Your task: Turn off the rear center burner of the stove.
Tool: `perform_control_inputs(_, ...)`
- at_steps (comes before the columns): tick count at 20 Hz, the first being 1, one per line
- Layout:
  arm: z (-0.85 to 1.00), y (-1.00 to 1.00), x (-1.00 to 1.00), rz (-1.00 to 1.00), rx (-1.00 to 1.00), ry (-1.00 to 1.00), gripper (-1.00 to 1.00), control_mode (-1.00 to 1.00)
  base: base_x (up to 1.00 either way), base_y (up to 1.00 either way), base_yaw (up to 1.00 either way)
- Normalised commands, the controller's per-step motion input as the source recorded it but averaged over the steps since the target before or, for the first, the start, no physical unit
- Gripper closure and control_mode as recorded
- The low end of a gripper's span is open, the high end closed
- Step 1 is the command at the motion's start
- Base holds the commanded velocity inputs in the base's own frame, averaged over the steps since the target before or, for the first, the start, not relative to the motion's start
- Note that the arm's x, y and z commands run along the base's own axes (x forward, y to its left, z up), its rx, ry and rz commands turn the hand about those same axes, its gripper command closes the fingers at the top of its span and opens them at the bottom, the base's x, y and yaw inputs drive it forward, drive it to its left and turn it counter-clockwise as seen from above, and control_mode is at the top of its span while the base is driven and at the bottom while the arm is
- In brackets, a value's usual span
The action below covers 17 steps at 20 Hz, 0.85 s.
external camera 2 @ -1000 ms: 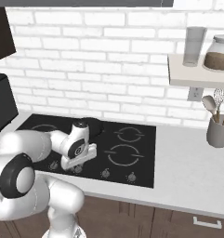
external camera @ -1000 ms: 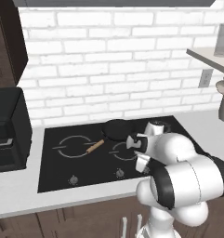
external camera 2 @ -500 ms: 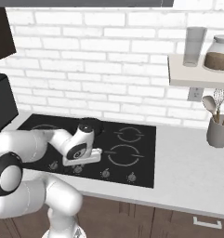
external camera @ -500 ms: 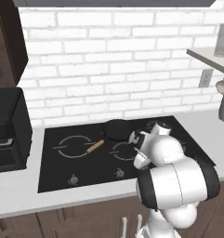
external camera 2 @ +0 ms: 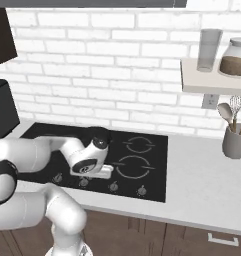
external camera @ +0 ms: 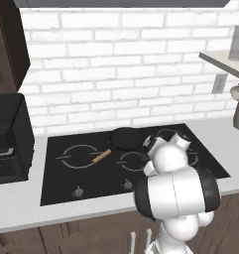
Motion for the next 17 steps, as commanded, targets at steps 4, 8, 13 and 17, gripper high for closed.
perform_control_inputs(4, -0.17, -0.24, -0.13, -0.88, 0.09, 0.19, 1.00, -1.00, 0.00, 0.00, 0.00)
perform_control_inputs(8, -0.30, -0.36, -0.22, -0.82, 0.09, 0.19, 1.00, -1.00, 0.00, 0.00, 0.00)
perform_control_inputs(13, -0.31, -0.17, -0.32, -0.58, 0.03, 0.14, 1.00, -1.00, 0.00, 0.00, 0.00)
perform_control_inputs(17, 0.00, 0.00, 0.00, 0.00, 0.00, 0.00, 1.00, -1.00, 0.00, 0.00, 0.00)
